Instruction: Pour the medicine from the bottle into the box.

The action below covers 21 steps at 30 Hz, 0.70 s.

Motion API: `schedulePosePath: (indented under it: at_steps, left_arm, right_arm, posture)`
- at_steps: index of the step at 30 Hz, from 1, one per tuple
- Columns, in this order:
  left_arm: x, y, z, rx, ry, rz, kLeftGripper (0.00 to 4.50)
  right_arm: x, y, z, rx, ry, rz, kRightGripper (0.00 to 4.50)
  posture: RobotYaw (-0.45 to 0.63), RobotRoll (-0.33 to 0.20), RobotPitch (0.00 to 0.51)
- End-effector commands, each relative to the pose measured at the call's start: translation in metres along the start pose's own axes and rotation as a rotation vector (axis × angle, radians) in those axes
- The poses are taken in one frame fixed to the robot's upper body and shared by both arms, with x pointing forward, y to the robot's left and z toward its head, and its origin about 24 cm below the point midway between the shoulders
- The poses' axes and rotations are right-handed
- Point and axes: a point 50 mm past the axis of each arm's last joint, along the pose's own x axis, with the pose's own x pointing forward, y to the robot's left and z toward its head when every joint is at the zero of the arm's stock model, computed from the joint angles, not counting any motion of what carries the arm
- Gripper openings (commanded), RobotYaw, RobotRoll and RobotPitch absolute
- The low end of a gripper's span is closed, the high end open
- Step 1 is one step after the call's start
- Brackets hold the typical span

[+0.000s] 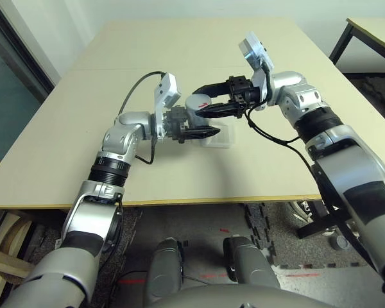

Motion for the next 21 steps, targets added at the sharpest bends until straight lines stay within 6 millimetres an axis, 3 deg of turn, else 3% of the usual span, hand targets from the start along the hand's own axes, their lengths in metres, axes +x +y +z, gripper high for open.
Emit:
schedulePosePath:
  at_steps: [1, 21]
  left_arm:
    - [-0.007, 0.008, -0.005, -0.048, 0.011, 0.077, 2.68]
    - [-0.001, 0.001, -0.009, -0.061, 0.001, 0.049, 2.68]
  right_arm:
    - [0.006, 0.002, 0.005, 0.005, -0.020, 0.087, 4.50]
    - [-0.027, -0.007, -0.008, 0.069, 0.005, -0.136, 4.50]
  posture:
    - [-0.14, 0.000, 0.058]
    - [-0.14, 0.000, 0.068]
